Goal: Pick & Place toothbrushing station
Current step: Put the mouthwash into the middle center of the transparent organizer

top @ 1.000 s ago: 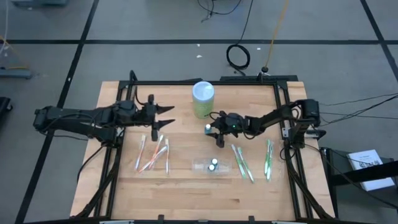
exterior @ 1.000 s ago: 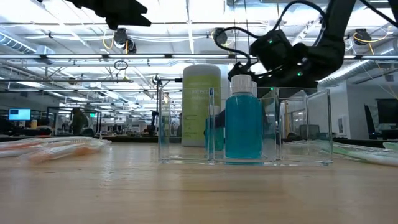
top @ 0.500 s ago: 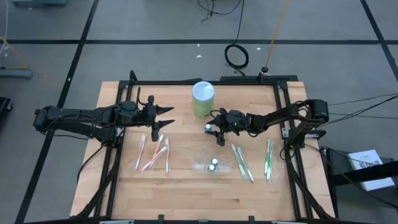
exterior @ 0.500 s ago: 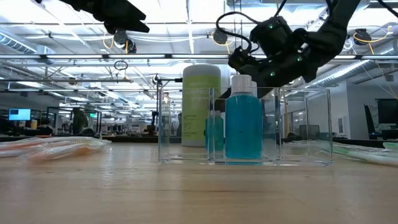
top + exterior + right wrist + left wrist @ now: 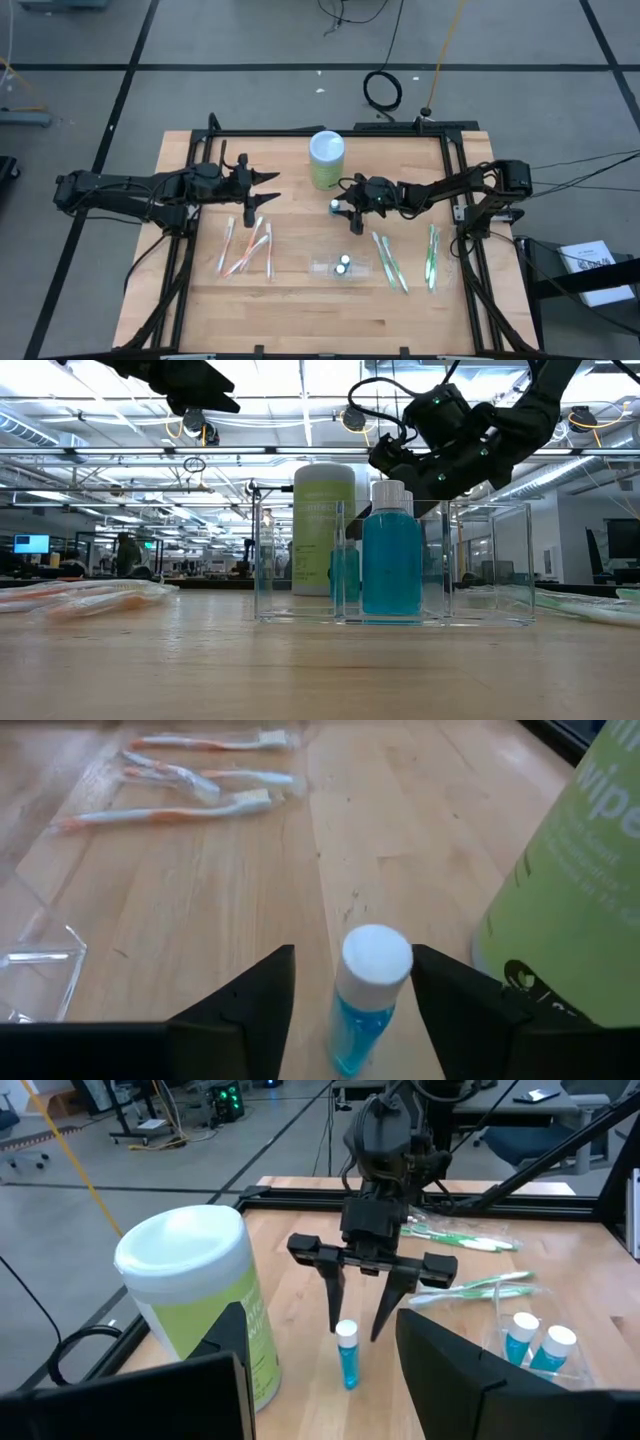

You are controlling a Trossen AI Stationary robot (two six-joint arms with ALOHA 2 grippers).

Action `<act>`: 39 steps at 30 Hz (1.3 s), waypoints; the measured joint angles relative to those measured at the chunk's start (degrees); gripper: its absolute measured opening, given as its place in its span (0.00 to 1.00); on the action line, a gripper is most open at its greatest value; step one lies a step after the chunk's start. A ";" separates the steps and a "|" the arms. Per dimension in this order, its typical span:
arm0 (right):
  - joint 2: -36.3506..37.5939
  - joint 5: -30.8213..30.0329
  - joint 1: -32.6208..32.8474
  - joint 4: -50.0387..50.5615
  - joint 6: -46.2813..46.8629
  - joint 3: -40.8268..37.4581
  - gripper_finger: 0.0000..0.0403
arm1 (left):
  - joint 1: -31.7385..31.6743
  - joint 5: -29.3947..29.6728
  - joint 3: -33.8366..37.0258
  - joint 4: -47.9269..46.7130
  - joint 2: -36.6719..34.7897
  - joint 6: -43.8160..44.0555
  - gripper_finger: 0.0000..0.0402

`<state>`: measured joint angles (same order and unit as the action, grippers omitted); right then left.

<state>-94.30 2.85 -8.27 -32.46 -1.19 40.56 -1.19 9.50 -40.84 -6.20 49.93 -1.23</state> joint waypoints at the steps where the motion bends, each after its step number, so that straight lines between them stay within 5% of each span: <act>1: -0.02 0.00 0.00 0.16 -0.14 -0.02 0.45 | 0.00 0.00 0.00 0.00 0.00 0.00 0.38; 14: -0.24 -2.97 -0.05 -0.06 -1.02 -0.02 0.26 | 0.00 0.02 -0.04 0.09 0.00 0.00 0.38; 26: -0.28 -2.63 -0.37 -0.80 -2.21 -0.02 0.19 | 0.00 0.04 -0.07 0.09 0.00 -0.26 0.38; 39: 2.03 0.22 -0.04 1.09 -2.55 -0.07 0.00 | 0.00 0.04 -0.07 0.02 0.02 -0.24 0.38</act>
<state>-92.27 3.07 -8.32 -31.38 -3.75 40.49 -1.19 9.54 -40.91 -6.17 49.95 -1.48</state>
